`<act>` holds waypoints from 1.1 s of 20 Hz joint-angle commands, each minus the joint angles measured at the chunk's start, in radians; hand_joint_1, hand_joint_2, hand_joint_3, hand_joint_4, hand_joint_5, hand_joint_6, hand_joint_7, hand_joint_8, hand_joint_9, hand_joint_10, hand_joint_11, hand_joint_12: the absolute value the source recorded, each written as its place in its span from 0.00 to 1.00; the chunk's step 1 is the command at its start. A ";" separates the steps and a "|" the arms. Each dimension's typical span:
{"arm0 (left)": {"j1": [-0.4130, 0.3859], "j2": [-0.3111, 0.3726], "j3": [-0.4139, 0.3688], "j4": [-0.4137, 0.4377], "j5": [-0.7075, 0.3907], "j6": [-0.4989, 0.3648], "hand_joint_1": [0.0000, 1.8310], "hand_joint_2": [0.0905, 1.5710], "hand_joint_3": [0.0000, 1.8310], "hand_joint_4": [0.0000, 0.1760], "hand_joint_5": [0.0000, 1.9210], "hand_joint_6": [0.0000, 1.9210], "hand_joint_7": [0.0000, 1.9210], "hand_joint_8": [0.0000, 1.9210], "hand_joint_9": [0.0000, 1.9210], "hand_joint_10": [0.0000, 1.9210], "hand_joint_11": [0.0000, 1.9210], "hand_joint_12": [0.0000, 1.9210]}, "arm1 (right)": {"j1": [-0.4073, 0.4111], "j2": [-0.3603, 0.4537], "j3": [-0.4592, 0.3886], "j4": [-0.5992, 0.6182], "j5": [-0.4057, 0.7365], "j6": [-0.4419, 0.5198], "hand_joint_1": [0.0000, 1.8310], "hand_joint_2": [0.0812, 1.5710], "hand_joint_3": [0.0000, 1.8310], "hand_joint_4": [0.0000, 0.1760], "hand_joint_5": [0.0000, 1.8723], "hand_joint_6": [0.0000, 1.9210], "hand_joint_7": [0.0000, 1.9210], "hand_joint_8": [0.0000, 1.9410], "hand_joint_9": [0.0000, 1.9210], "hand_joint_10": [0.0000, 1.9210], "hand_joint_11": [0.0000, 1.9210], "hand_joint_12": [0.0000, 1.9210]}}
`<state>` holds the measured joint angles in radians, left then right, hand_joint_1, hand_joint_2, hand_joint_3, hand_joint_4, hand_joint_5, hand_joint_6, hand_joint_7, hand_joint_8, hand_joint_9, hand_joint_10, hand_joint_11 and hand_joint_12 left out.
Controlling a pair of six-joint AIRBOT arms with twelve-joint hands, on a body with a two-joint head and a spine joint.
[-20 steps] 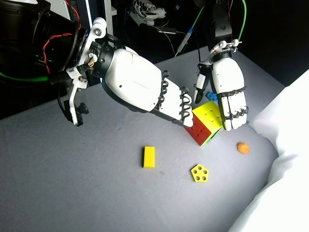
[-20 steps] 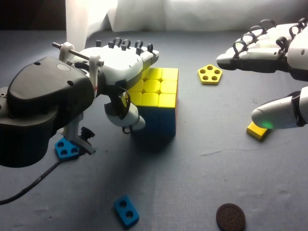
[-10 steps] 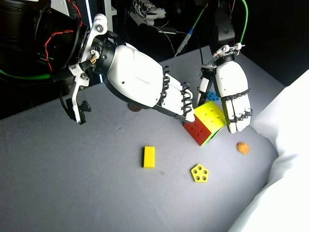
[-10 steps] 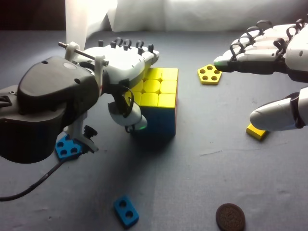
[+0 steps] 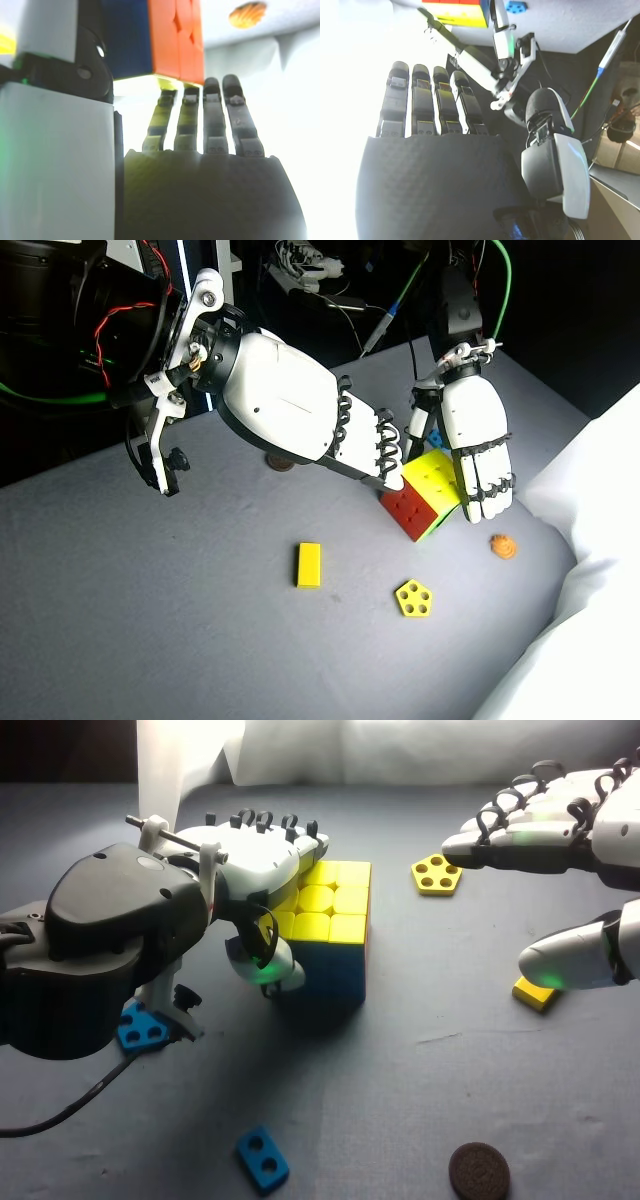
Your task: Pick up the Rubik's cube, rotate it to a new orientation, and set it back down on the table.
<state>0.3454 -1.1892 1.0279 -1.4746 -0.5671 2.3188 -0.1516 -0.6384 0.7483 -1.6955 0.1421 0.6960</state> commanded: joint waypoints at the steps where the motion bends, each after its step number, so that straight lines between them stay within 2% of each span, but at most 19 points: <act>1: -0.003 -0.002 0.007 0.049 -0.029 0.002 0.55 0.62 0.00 0.00 0.00 0.00 0.00 0.00 0.00 0.00 0.00 0.03 | 0.019 0.003 0.002 0.019 -0.018 0.004 0.00 0.78 0.00 0.00 0.00 0.00 0.02 0.00 0.01 0.00 0.00 0.00; 5: -0.001 -0.007 0.016 0.049 -0.029 0.002 0.54 0.63 0.00 0.00 0.00 0.00 0.00 0.00 0.00 0.00 0.00 0.03 | 0.029 0.002 0.002 0.019 -0.024 0.020 0.02 0.79 0.00 0.00 0.00 0.00 0.02 0.00 0.00 0.00 0.00 0.00; 6: -0.002 -0.011 0.020 0.049 -0.029 0.002 0.55 0.62 0.00 0.00 0.00 0.00 0.00 0.00 0.00 0.00 0.00 0.06 | 0.030 0.002 0.002 0.019 -0.030 0.023 0.00 0.79 0.00 0.00 0.00 0.00 0.01 0.00 0.00 0.00 0.00 0.00; 7: -0.003 -0.012 0.022 0.050 -0.029 0.002 0.54 0.62 0.00 0.00 0.00 0.00 0.00 0.00 0.00 0.00 0.00 0.07 | 0.031 0.001 0.002 -0.061 -0.035 0.107 0.00 0.79 0.00 0.00 0.00 0.00 0.01 0.00 0.00 0.00 0.00 0.00; 8: -0.005 -0.013 0.023 0.050 -0.029 0.002 0.55 0.61 0.00 0.00 0.00 0.00 0.00 0.00 0.00 0.00 0.00 0.07 | 0.040 -0.001 0.002 -0.361 -0.043 0.423 0.01 0.80 0.00 0.00 0.00 0.00 0.01 0.00 0.00 0.00 0.00 0.00; 9: -0.005 -0.013 0.023 0.050 -0.029 0.002 0.54 0.60 0.00 0.00 0.00 0.00 0.00 0.00 0.00 0.00 0.00 0.07 | 0.043 -0.001 0.002 -0.464 -0.060 0.540 0.00 0.80 0.00 0.00 0.00 0.00 0.01 0.00 0.00 0.00 0.00 0.00; 11: -0.009 -0.014 0.024 0.052 -0.029 0.002 0.53 0.61 0.00 0.00 0.00 0.00 0.00 0.00 0.00 0.00 0.00 0.09 | 0.044 -0.001 -0.003 -0.533 -0.099 0.620 0.01 0.80 0.00 0.00 0.00 0.00 0.01 0.00 0.00 0.00 0.00 0.00; 15: -0.019 -0.015 0.026 0.056 -0.029 0.009 0.54 0.60 0.00 0.00 0.00 0.00 0.00 0.00 0.00 0.00 0.00 0.05 | 0.020 0.009 -0.045 -0.566 -0.283 0.621 0.02 0.80 0.00 0.00 0.00 0.00 0.01 0.00 0.01 0.00 0.00 0.00; 17: -0.020 -0.018 0.030 0.056 -0.029 0.010 0.55 0.59 0.00 0.00 0.00 0.00 0.00 0.00 0.01 0.00 0.00 0.03 | 0.023 0.009 -0.045 -0.565 -0.296 0.636 0.02 0.80 0.00 0.00 0.00 0.00 0.01 0.00 0.01 0.00 0.00 0.00; 20: -0.017 -0.023 0.032 0.054 -0.029 0.010 0.57 0.57 0.00 0.00 0.01 0.00 0.04 0.00 0.05 0.00 0.00 0.16 | 0.023 0.008 -0.046 -0.565 -0.293 0.636 0.04 0.79 0.00 0.00 0.00 0.00 0.01 0.00 0.00 0.00 0.00 0.00; 22: -0.016 -0.026 0.033 0.053 -0.029 0.010 0.54 0.59 0.00 0.00 0.00 0.00 0.02 0.00 0.04 0.00 0.00 0.14 | 0.022 0.008 -0.046 -0.565 -0.306 0.636 0.06 0.79 0.00 0.00 0.00 0.00 0.00 0.00 0.00 0.00 0.00 0.00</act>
<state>0.3393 -1.2190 1.0584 -1.4673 -0.5636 2.3260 -0.1413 -0.6373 0.7021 -2.2547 -0.0841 1.3251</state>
